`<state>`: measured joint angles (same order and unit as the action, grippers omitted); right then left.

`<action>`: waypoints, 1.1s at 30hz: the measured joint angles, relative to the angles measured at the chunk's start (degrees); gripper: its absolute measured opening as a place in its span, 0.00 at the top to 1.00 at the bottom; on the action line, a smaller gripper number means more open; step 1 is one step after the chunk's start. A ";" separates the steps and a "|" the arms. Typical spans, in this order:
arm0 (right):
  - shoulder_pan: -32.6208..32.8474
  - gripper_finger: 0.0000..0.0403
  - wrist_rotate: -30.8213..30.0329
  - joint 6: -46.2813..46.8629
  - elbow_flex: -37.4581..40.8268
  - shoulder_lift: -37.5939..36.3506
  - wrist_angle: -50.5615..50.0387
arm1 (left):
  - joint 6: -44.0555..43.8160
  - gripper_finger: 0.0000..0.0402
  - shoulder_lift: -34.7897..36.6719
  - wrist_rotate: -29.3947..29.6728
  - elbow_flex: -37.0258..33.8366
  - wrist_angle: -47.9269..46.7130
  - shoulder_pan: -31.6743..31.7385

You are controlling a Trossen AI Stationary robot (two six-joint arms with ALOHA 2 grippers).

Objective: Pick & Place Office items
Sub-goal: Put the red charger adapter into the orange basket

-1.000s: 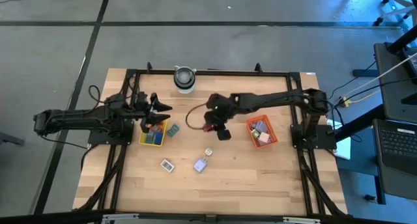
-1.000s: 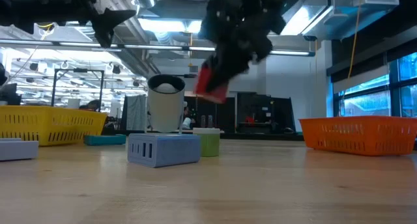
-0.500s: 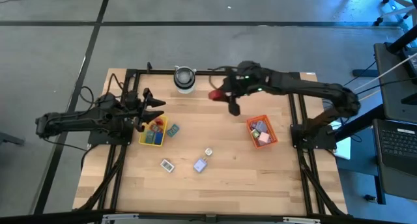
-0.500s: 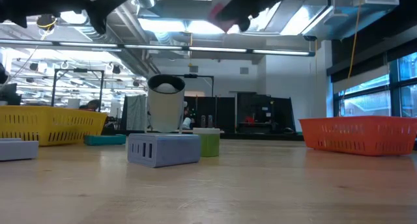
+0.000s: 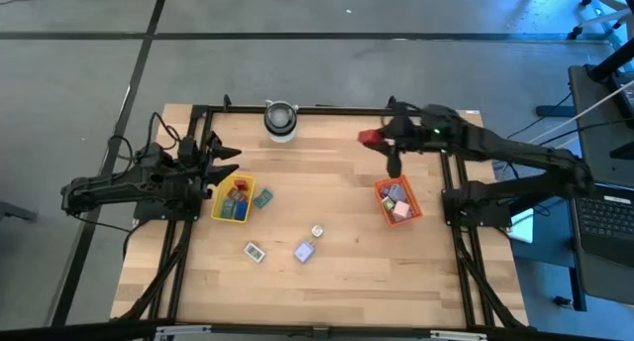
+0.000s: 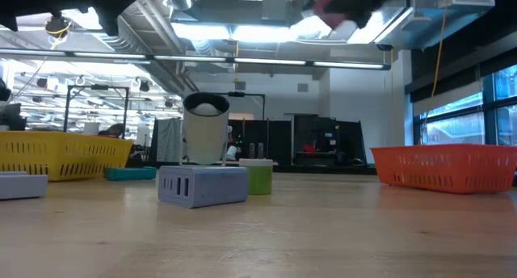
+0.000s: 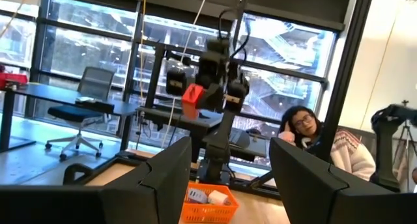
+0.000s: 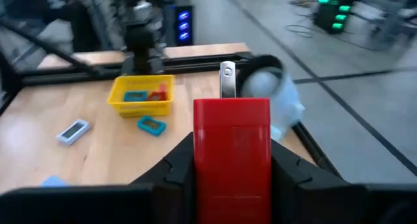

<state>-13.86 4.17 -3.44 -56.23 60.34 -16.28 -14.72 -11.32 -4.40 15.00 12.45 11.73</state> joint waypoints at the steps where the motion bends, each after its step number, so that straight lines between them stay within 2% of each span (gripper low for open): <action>1: 0.12 0.72 -1.09 1.17 2.46 -2.25 0.89 | 0.06 0.50 0.36 0.00 0.00 -0.23 0.00; 4: 0.45 0.72 -4.81 4.76 9.42 -8.83 3.74 | 0.09 0.50 0.75 0.46 0.00 -0.68 0.00; 8: 1.81 0.72 -6.36 10.56 17.95 -17.40 8.58 | 1.46 0.50 0.73 3.16 0.00 -0.66 0.00; 14: 5.05 0.72 -10.77 13.99 24.76 -25.47 11.62 | 6.07 0.50 0.73 8.37 -0.27 1.10 0.02; 18: 8.19 0.72 -13.35 15.00 26.86 -27.27 11.60 | 8.03 0.50 0.73 8.25 -3.70 7.00 0.02; 21: 10.61 0.72 -17.79 15.03 28.63 -27.55 11.72 | 8.45 0.50 0.73 8.02 -7.61 11.28 0.02; 24: 11.96 0.72 -18.82 16.50 29.97 -27.50 11.40 | 7.73 0.50 0.73 8.21 -10.89 15.75 0.04; 33: 15.08 0.72 -23.05 19.32 33.06 -27.52 11.57 | 3.50 0.50 0.62 4.43 -12.20 16.13 0.00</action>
<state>1.22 -18.88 15.89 -23.16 32.82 -4.72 -11.22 -10.70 0.03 2.81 28.59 11.73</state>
